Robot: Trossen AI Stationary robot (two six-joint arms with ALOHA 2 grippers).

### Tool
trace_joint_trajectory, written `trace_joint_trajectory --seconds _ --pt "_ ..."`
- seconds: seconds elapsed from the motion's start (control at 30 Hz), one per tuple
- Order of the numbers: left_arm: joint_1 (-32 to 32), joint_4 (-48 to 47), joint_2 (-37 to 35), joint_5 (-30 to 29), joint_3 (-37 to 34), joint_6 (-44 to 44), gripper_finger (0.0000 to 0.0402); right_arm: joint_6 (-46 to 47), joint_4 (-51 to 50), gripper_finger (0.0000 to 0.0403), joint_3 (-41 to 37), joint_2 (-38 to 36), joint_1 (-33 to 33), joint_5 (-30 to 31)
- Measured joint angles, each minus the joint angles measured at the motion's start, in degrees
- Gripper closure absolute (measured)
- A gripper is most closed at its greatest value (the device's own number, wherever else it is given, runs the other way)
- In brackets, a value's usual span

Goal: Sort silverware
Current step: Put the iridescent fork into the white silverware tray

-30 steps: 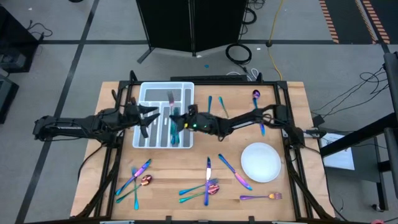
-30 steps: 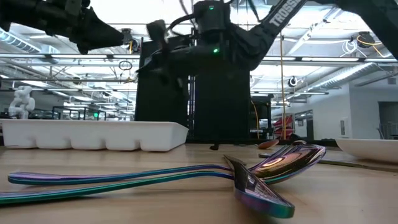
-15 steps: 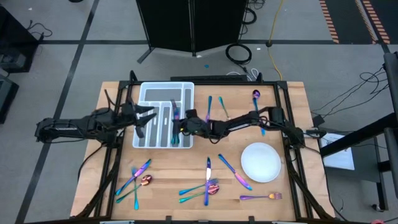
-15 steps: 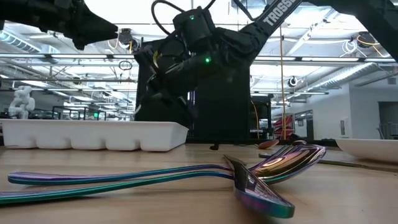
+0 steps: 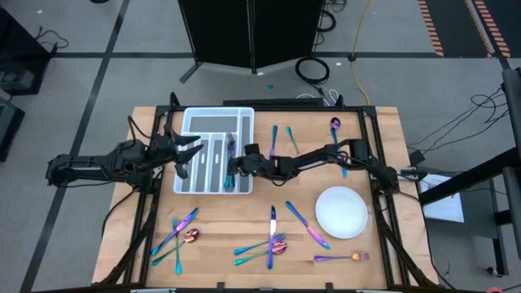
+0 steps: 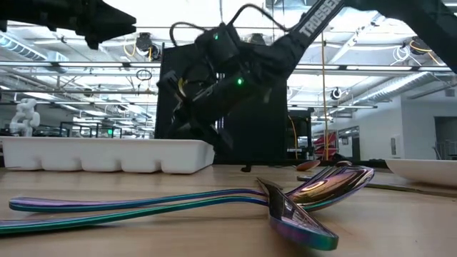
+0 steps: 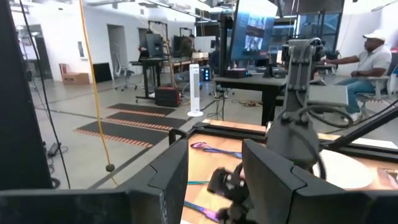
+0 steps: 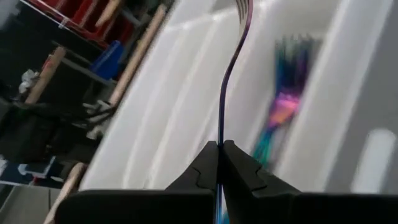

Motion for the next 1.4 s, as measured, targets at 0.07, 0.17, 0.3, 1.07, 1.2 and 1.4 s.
trace_joint_trajectory --seconds 0.07,0.17,0.3,1.07,1.2,1.4 --pt "0.0 0.4 0.0 0.0 0.0 0.6 0.0249 1.3 0.1 0.0403 1.0 1.7 -0.4 -2.2" --pt "0.0 0.7 0.0 0.0 0.0 0.7 0.0249 1.4 0.5 0.0403 2.9 3.4 -0.8 -4.4" --pt "0.0 0.5 -0.1 0.3 0.0 0.8 0.0249 0.0 1.0 0.0401 3.1 3.8 -0.7 -4.6" --pt "0.0 -0.9 0.0 0.6 0.0 0.2 0.0249 -3.3 4.6 0.0266 3.0 3.7 -0.7 -4.8" --pt "0.0 -1.0 0.0 0.6 0.0 0.2 0.0249 -9.4 4.2 0.0264 3.0 3.8 -0.7 -4.6" --pt "0.0 -1.0 0.0 0.6 0.0 0.2 0.0249 -10.3 2.3 0.0267 3.1 3.8 -0.7 -4.6"
